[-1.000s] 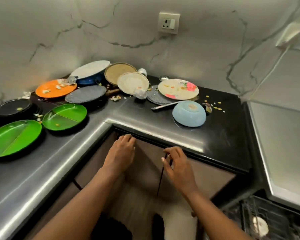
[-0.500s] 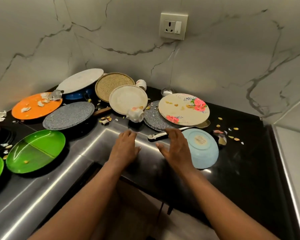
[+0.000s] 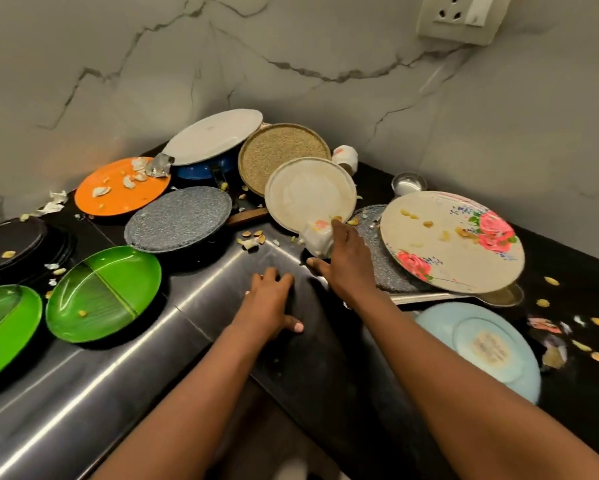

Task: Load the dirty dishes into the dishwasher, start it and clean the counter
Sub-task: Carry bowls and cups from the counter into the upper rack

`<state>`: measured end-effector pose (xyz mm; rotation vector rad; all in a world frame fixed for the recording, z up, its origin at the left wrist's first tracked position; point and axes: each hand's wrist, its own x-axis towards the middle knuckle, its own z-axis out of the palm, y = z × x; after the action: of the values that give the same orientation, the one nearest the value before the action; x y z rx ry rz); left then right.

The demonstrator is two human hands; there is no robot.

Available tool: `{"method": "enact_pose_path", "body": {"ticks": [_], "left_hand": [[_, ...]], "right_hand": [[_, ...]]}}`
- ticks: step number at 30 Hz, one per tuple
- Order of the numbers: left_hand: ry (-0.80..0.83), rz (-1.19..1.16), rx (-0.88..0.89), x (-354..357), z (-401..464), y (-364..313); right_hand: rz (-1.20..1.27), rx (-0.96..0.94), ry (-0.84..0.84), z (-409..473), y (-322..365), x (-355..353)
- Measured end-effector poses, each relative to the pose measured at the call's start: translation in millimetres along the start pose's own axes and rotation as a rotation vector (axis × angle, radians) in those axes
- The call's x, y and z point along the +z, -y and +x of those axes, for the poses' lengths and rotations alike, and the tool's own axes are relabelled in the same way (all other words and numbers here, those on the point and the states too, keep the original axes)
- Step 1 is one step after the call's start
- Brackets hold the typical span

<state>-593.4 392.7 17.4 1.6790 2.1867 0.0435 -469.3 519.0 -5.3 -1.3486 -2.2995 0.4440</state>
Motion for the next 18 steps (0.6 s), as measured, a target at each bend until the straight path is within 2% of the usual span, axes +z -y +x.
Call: {"method": "enact_pose_path", "body": {"ticks": [4,8,13,18], "left_hand": [[0.012,-0.011,-0.037,0.5,3.0,-3.7],[0.006,-0.038,-0.051,3.2,2.9,-3.0],[-0.031,0.000,-0.017,8.5,1.4,2.8],[-0.108,0.067,0.045,11.7,-10.8,3.9]], "right_hand": [[0.018,-0.028,-0.070,9.6,3.9,13.4],[0.221,-0.034,-0.140,0.7,14.1,15.3],[0.515,-0.004,-0.253,-34.0,28.1,-4.0],[0.545,-0.021,-0.287,-98.2,28.6,-29.1]]}}
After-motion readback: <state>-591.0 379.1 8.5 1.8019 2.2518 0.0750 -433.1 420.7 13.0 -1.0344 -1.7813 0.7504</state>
